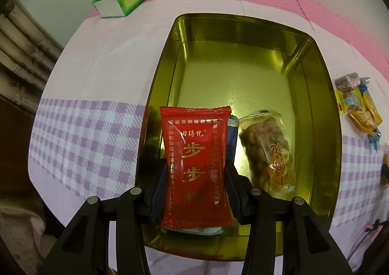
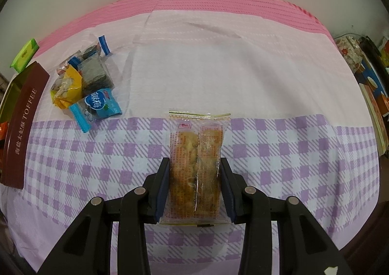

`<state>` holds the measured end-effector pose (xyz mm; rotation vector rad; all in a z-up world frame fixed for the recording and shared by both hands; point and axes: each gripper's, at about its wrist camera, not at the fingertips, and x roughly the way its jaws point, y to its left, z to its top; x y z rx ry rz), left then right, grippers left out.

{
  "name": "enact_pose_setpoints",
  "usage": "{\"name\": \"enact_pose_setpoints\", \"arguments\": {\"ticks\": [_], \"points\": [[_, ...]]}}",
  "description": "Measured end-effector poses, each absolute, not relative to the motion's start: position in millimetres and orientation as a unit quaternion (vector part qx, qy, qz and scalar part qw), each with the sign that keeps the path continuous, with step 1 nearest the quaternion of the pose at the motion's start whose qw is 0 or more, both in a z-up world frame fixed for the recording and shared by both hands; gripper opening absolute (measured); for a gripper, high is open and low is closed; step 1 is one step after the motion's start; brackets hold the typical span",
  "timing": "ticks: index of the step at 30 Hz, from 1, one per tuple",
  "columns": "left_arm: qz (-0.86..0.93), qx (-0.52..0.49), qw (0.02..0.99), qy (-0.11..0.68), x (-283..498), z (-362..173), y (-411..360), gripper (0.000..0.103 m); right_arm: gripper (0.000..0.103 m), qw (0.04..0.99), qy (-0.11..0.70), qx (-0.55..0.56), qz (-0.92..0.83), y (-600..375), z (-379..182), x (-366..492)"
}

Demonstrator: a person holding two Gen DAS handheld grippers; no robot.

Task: Organize snacks
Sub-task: 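Release the red pack into the tin with the left gripper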

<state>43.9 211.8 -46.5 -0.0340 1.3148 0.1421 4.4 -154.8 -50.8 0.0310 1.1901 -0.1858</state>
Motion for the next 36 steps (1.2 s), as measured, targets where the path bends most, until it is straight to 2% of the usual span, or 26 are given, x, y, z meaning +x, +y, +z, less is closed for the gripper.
{"name": "enact_pose_setpoints", "arguments": {"ticks": [7, 22, 29, 36], "points": [[0.063, -0.030, 0.801, 0.595, 37.2, -42.4, 216.0, 0.048, 0.037, 0.825, 0.557, 0.016, -0.093, -154.9, -51.0, 2.8], [0.072, -0.033, 0.840, 0.537, 10.6, -15.1, 211.2, 0.057, 0.034, 0.821, 0.561, 0.009, -0.106, -148.2, -48.2, -2.3], [0.088, -0.054, 0.858, 0.504, -6.6, -5.6, 226.1, 0.063, 0.034, 0.838, 0.535, 0.012, -0.101, -136.8, -21.8, -16.1], [0.127, -0.068, 0.852, 0.503, -11.5, -7.9, 250.3, 0.063, 0.034, 0.852, 0.522, 0.001, -0.045, -97.4, 1.9, -11.2]]}}
